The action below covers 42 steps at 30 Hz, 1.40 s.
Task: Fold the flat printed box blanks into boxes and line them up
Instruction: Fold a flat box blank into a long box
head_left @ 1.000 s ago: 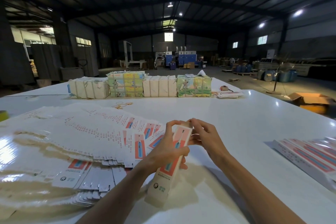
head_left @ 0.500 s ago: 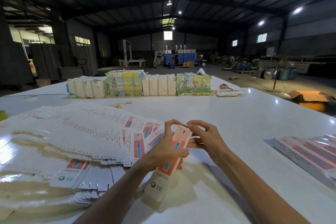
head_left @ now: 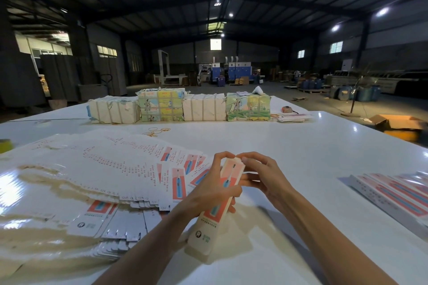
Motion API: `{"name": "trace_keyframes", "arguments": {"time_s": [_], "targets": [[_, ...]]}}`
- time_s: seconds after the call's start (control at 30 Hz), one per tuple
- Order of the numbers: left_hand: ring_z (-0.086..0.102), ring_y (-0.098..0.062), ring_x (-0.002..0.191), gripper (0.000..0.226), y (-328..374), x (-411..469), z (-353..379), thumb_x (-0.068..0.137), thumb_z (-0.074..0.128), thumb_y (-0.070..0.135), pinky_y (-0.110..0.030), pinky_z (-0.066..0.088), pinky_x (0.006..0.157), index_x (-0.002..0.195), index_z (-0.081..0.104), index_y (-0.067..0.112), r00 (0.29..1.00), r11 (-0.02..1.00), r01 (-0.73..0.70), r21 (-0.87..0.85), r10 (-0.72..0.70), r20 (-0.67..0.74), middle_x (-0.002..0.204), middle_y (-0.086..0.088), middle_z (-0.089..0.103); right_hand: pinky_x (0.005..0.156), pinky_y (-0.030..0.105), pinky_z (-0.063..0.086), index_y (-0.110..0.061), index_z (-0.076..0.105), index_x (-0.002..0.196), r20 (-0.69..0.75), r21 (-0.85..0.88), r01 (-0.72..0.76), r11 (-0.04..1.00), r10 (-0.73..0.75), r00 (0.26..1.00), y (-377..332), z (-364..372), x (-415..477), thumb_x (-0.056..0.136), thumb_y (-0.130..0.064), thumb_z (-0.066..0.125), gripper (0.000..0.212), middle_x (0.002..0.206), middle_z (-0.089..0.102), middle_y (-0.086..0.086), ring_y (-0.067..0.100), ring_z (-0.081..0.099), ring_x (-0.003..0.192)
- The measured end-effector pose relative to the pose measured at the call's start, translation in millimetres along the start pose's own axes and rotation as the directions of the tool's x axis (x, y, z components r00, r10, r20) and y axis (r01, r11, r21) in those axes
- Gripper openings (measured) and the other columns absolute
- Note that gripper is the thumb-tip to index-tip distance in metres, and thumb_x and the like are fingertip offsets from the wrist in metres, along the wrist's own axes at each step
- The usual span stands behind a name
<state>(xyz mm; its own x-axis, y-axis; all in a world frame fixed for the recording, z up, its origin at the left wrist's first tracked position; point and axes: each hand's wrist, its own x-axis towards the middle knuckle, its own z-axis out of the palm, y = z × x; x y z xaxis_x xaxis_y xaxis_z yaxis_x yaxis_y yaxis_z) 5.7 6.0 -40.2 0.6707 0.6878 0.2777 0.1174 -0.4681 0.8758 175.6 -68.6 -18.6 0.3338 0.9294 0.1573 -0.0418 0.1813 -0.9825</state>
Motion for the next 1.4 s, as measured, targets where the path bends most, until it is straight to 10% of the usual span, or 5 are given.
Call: {"name": "trace_keyframes", "arguments": {"time_s": [0.4,0.67,0.83,1.4], "targets": [[0.079,-0.015,0.086,0.093,-7.5,3.4,0.3,0.076,0.088,0.029,-0.035,0.064,0.057,0.138,0.031,0.069,1.0,0.994,0.027,-0.106,-0.028,-0.004,0.094,0.037,0.059,0.075,0.037,0.065,-0.012,0.078,0.109,0.017,-0.032,0.041,0.999,-0.041,0.999,3.8,3.3,1.5,0.098,-0.026,0.075,0.017,0.099,0.08,0.014,0.034,0.079,0.092],[0.08,-0.026,0.088,0.034,-1.6,12.0,-6.3,0.088,0.07,0.066,-0.043,0.067,0.073,0.118,0.057,0.056,0.988,0.953,0.083,-0.293,-0.118,-0.103,0.098,0.002,0.08,0.077,0.037,0.065,-0.008,0.077,0.106,0.042,-0.066,0.094,0.993,-0.092,0.995,3.2,3.8,-1.1,0.101,-0.024,0.071,0.018,0.093,0.078,0.022,0.038,0.077,0.089],[0.08,-0.018,0.087,0.008,-6.6,15.2,-12.4,0.096,0.072,0.048,-0.024,0.061,0.063,0.103,0.069,0.047,0.969,0.937,0.096,-0.335,-0.164,-0.182,0.088,0.001,0.078,0.072,0.029,0.061,-0.009,0.08,0.105,0.059,-0.089,0.106,0.99,-0.101,0.993,3.5,8.0,-1.9,0.1,-0.028,0.071,0.021,0.091,0.078,0.02,0.034,0.078,0.086],[0.081,-0.027,0.086,0.029,-15.3,17.8,-12.9,0.093,0.081,0.02,-0.044,0.067,0.072,0.118,0.068,0.025,0.945,0.879,0.206,-0.43,-0.293,-0.146,0.098,-0.009,0.081,0.063,0.018,0.058,-0.016,0.062,0.121,-0.06,-0.473,0.145,0.869,-0.196,0.979,21.2,1.4,13.9,0.105,-0.039,0.061,0.029,0.107,0.076,0.003,0.015,0.077,0.079]]}}
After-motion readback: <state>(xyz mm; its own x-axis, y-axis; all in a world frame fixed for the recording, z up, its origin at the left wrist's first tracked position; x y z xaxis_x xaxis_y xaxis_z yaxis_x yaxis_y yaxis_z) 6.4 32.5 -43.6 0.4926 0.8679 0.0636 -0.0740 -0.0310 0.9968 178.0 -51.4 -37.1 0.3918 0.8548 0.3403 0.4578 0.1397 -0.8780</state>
